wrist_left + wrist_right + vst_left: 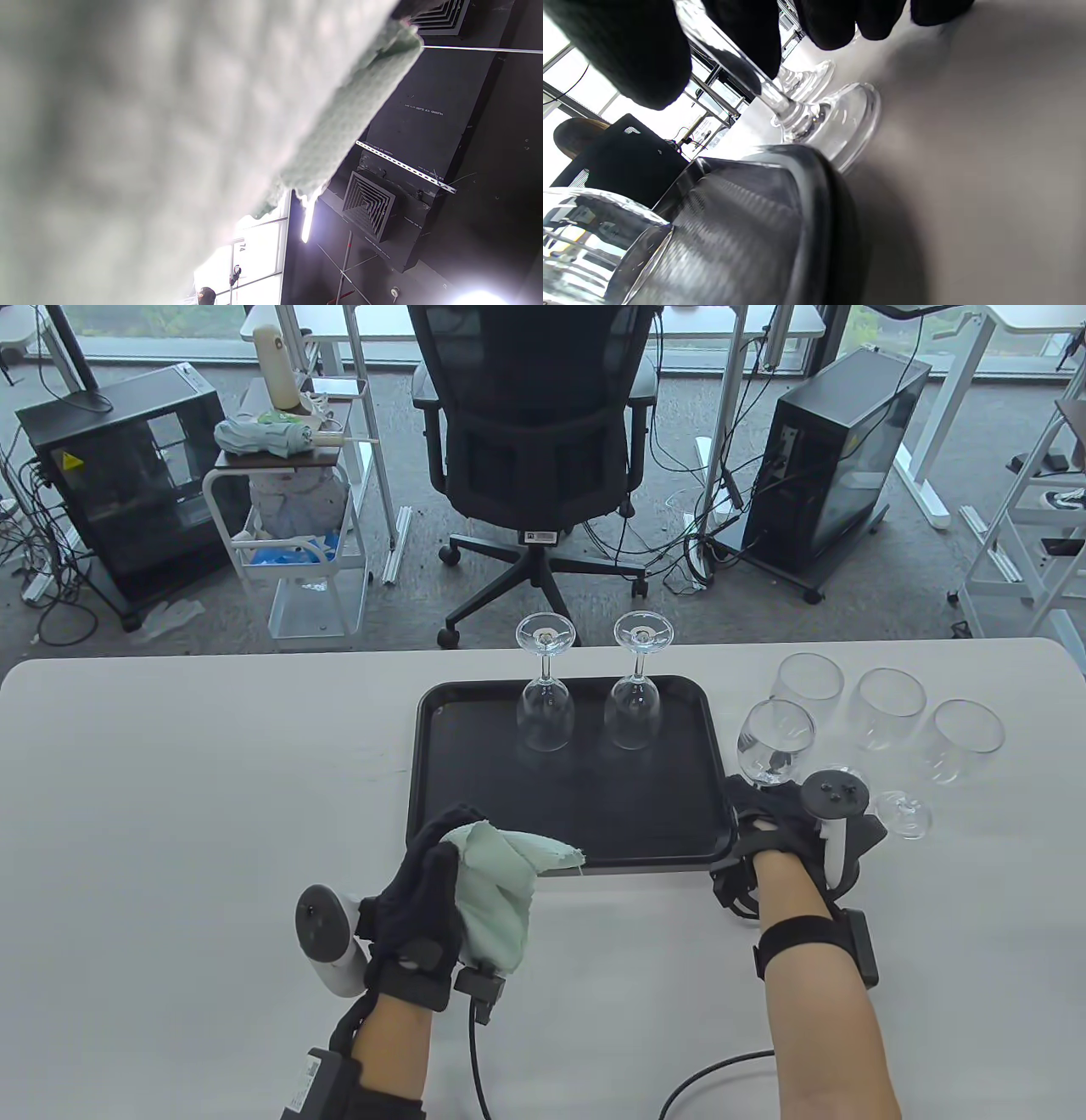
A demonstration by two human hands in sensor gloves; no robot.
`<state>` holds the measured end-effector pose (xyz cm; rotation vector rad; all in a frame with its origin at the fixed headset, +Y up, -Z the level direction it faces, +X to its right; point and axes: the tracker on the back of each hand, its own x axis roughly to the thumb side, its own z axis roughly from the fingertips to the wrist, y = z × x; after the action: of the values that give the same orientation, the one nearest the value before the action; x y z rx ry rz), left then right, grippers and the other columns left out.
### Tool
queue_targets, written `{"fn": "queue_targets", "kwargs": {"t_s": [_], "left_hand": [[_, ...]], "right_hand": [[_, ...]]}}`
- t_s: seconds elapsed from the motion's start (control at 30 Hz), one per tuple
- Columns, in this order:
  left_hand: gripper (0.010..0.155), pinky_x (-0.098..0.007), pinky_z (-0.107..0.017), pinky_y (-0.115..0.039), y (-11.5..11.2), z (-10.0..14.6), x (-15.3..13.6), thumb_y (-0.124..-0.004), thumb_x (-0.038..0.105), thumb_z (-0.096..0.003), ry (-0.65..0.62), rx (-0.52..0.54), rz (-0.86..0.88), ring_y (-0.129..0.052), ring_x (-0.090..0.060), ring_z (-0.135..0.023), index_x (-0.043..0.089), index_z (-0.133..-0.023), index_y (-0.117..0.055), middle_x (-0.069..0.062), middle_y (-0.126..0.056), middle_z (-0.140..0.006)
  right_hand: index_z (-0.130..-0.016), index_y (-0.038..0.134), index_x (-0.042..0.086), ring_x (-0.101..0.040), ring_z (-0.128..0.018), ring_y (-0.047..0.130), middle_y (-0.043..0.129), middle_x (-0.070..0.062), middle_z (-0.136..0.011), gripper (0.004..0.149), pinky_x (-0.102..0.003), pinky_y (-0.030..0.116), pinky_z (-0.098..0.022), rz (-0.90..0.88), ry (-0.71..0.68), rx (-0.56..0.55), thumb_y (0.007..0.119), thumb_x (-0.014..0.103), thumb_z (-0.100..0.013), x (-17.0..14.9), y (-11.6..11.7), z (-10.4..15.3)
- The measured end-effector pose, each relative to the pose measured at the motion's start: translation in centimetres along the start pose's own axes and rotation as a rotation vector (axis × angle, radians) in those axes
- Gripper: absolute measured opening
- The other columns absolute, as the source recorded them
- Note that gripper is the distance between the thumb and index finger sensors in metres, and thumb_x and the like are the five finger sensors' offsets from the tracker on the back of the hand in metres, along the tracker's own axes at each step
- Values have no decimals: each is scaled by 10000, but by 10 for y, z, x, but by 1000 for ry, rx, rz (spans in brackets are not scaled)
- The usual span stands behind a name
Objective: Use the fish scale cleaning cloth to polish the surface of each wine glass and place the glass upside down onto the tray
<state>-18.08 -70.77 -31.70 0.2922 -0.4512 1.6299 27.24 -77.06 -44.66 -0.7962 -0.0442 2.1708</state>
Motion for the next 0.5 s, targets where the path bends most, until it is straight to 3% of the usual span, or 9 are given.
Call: {"fn": "queue_targets", "kwargs": {"t_s": [0.07, 0.33, 0.5], "left_hand": [[537, -620, -626, -764, 0, 0, 0, -598, 588, -579, 2, -1, 2, -697, -362, -1005, 300, -1030, -646, -24, -626, -1133], [537, -621, -627, -763, 0, -1, -1, -597, 588, -578, 1, 1, 7, -698, -363, -1004, 301, -1030, -645, -24, -627, -1132], [538, -622, -631, -758, 0, 0, -1, -594, 588, -579, 1, -1, 6, -693, -362, -1007, 301, -1032, -642, -24, -625, -1133]], "right_hand": [[-896, 793, 301, -468, -984, 533, 579, -152, -1098, 501, -639, 531, -676, -1, 0, -13, 901, 535, -465, 0, 0, -1], [-878, 814, 297, -454, -960, 623, 675, -135, -1060, 440, -656, 575, -657, 54, -118, 2, 901, 446, -473, -15, -19, 14], [-903, 774, 320, -443, -988, 577, 694, -128, -1055, 422, -671, 533, -671, 62, -373, -61, 865, 395, -497, -22, -50, 37]]}}
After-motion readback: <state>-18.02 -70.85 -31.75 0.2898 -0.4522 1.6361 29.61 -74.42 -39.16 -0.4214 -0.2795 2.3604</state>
